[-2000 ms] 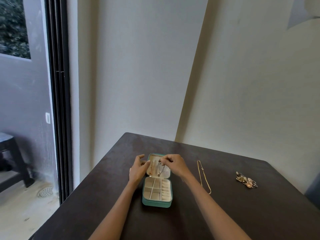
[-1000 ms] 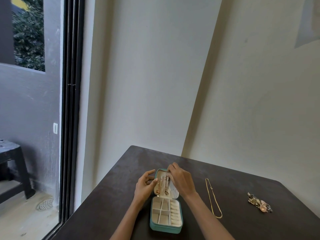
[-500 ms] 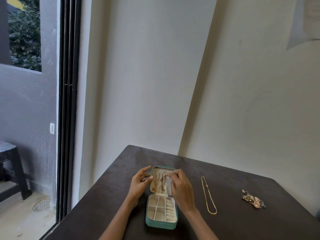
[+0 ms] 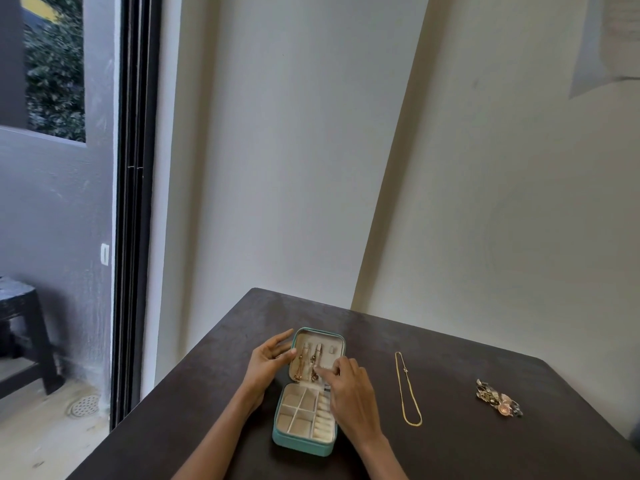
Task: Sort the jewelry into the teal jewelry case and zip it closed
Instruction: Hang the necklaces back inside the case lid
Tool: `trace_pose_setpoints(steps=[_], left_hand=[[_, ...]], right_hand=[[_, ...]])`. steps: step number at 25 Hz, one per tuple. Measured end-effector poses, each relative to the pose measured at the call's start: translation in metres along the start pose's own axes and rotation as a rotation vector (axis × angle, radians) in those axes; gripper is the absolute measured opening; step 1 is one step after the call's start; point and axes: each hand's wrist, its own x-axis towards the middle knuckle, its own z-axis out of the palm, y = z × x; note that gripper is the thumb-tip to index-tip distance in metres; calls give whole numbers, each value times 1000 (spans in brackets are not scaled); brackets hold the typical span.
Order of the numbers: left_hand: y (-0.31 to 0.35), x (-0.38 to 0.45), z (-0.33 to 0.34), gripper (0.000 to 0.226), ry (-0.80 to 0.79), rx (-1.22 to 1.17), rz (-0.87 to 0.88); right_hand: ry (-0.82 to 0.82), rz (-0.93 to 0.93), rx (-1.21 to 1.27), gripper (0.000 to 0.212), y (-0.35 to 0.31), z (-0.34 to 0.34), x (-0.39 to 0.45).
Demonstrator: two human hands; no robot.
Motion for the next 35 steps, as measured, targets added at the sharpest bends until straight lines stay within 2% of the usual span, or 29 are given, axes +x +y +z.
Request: trace_pose_setpoints(steps=[4, 16, 19, 21, 22, 25, 27, 30, 35], left_hand=[[1, 0, 1, 43, 10, 6, 1], [1, 0, 1, 41, 35, 55, -8], [1, -1, 2, 41, 61, 130, -6], [2, -4, 4, 36, 90, 197, -2], [2, -5, 5, 32, 108, 233, 0], [6, -9, 10, 30, 160, 223, -49], [12, -17, 14, 34, 191, 118, -131], [19, -28, 18, 46, 189, 37, -200], [43, -27, 31, 54, 181, 155, -184]], right_hand=[[-35, -82, 1, 26, 2, 0, 2], [-53, -42, 10, 30, 3, 1, 1], [-47, -22, 31, 32, 4, 2, 0], [-12, 72, 65, 35, 3, 3, -1], [1, 178, 117, 36, 2, 3, -2], [-68, 602, 467, 39, -2, -2, 0], [-161, 781, 718, 43, -9, -6, 1], [-198, 868, 886, 38, -19, -10, 2], [-236, 888, 865, 41, -12, -24, 1]])
